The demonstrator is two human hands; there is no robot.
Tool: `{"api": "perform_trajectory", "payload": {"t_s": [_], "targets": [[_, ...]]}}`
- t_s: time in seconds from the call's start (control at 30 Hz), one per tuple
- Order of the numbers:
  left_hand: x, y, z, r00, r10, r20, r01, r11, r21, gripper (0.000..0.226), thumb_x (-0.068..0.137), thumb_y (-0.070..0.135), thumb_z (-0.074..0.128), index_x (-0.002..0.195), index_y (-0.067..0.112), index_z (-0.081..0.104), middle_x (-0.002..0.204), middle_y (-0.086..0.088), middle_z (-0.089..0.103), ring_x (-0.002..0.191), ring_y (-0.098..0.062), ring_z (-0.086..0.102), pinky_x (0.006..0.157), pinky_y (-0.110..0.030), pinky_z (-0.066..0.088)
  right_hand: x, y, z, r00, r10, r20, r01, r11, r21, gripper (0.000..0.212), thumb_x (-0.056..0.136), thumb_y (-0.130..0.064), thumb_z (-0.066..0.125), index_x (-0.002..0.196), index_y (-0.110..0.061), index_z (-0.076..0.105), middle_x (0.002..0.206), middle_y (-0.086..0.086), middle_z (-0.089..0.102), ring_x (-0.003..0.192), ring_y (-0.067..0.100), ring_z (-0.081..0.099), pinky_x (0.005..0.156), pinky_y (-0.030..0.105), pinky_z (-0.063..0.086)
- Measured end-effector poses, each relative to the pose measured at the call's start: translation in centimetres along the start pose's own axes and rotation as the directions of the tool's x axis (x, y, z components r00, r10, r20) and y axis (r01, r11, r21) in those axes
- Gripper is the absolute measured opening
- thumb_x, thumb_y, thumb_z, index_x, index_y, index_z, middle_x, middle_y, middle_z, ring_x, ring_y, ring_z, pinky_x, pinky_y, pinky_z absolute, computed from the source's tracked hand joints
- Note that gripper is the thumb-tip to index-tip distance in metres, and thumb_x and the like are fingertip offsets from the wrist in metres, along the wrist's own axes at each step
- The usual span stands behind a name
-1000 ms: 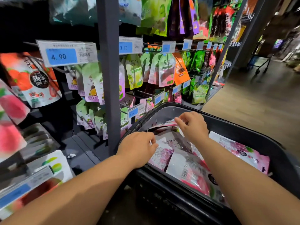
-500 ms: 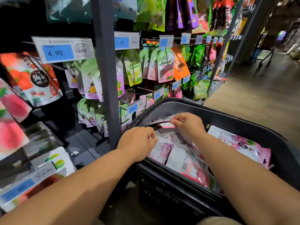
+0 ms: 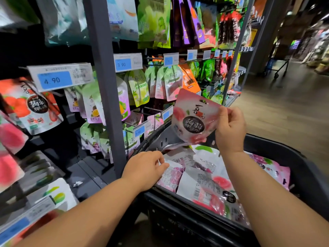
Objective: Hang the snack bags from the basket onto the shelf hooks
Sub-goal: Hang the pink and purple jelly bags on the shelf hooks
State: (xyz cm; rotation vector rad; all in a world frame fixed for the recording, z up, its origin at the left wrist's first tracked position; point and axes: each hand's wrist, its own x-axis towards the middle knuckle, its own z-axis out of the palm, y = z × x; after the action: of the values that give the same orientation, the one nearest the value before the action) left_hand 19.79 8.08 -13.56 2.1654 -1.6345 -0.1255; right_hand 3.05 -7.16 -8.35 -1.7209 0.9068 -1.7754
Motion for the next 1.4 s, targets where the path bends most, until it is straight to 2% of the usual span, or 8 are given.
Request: {"api": "perform_trajectory", "payload": {"t_s": [0.3, 0.53, 0.67, 0.77, 0.97, 1.13, 1.27, 1.4], "targets": [[-0.3, 0.1, -0.4, 1.0, -0.014, 0.024, 0.017, 0.992, -0.128, 0.036, 0.083, 0.068, 0.057, 0.1, 0.036, 0.056, 0.086, 0.016, 0.061, 0.083, -0.002, 0.052, 0.064, -0.021, 0.036, 0.5, -0.9, -0.4, 0.995, 0.094, 0.023, -0.096, 0.986, 0.135, 0.03, 0.096, -0.036, 0.049, 0.07, -0.026, 0.039, 0.066, -0.002, 0.039, 0.057, 0.001, 0.038, 0.056, 0.024, 0.034], [0.1, 0.4, -1.5, 0.972, -0.055, 0.229, 0.144, 0.908, -0.393, 0.071, 0.05, 0.069, 0.08, 0.112, 0.05, 0.05, 0.109, 0.034, 0.065, 0.106, 0.01, 0.06, 0.096, -0.026, 0.045, -0.2, -1.2, 0.9, 0.926, 0.307, 0.219, -0.373, 0.828, 0.418, 0.028, 0.104, -0.027, 0.048, 0.077, -0.023, 0.052, 0.074, 0.011, 0.051, 0.07, 0.024, 0.05, 0.067, 0.039, 0.044], [0.3, 0.9, -1.9, 0.968, -0.021, 0.252, 0.183, 0.745, -0.642, 0.04, 0.064, 0.021, 0.092, 0.095, 0.028, 0.067, 0.079, 0.021, 0.074, 0.077, 0.008, 0.068, 0.075, -0.013, 0.049, -1.1, -1.7, 2.3, 0.896, 0.348, 0.277, -0.442, 0.762, 0.473, 0.026, 0.097, -0.039, 0.053, 0.074, -0.027, 0.058, 0.085, 0.015, 0.058, 0.082, 0.029, 0.057, 0.08, 0.058, 0.05], [0.2, 1.4, -1.3, 0.976, -0.027, 0.215, 0.174, 0.687, -0.706, 0.03, 0.069, 0.007, 0.088, 0.09, 0.021, 0.073, 0.085, 0.008, 0.077, 0.082, -0.004, 0.072, 0.073, -0.013, 0.051, -1.8, -2.0, 3.3, 0.893, 0.331, 0.304, -0.441, 0.776, 0.451, 0.032, 0.086, -0.05, 0.057, 0.074, -0.021, 0.052, 0.082, 0.013, 0.053, 0.076, 0.027, 0.05, 0.071, 0.048, 0.045], [0.1, 1.0, -0.7, 0.977, -0.207, -0.058, 0.124, 0.764, -0.633, 0.019, 0.069, 0.026, 0.087, 0.08, 0.023, 0.072, 0.075, 0.009, 0.074, 0.068, 0.005, 0.066, 0.059, -0.007, 0.044, -1.0, 0.5, 2.2, 0.841, 0.341, 0.421, -0.481, 0.828, 0.288, 0.026, 0.102, -0.034, 0.05, 0.086, -0.015, 0.059, 0.076, 0.004, 0.06, 0.071, 0.021, 0.055, 0.068, 0.036, 0.046], [-0.5, 1.6, -0.7, 0.868, -0.431, -0.247, 0.111, 0.653, -0.749, 0.012, 0.079, 0.02, 0.081, 0.08, 0.014, 0.07, 0.074, 0.006, 0.07, 0.071, -0.01, 0.063, 0.069, -0.027, 0.044, -0.7, 3.6, 0.1, 0.812, 0.359, 0.461, -0.37, 0.926, -0.071, 0.009, 0.099, -0.026, 0.059, 0.096, -0.022, 0.067, 0.093, -0.005, 0.068, 0.083, 0.008, 0.062, 0.069, 0.013, 0.05], [-0.7, 1.5, -0.6, 0.757, -0.579, -0.304, 0.144, 0.602, -0.785, 0.036, 0.081, 0.028, 0.078, 0.062, 0.01, 0.053, 0.057, 0.001, 0.052, 0.057, -0.02, 0.05, 0.055, -0.029, 0.035, -0.9, 6.1, -0.4, 0.732, 0.384, 0.562, -0.233, 0.917, -0.323, 0.022, 0.09, -0.024, 0.071, 0.112, -0.029, 0.069, 0.114, -0.011, 0.06, 0.106, 0.01, 0.058, 0.095, 0.024, 0.044], [-0.9, 1.2, -0.7, 0.785, -0.549, -0.287, 0.159, 0.626, -0.764, 0.023, 0.083, 0.027, 0.077, 0.073, 0.02, 0.058, 0.066, 0.011, 0.056, 0.072, -0.021, 0.054, 0.062, -0.028, 0.035, -1.5, 7.0, 0.3, 0.686, 0.406, 0.604, -0.118, 0.881, -0.459, 0.036, 0.087, -0.021, 0.075, 0.12, -0.03, 0.066, 0.127, -0.009, 0.056, 0.116, 0.009, 0.052, 0.098, 0.022, 0.037]]}}
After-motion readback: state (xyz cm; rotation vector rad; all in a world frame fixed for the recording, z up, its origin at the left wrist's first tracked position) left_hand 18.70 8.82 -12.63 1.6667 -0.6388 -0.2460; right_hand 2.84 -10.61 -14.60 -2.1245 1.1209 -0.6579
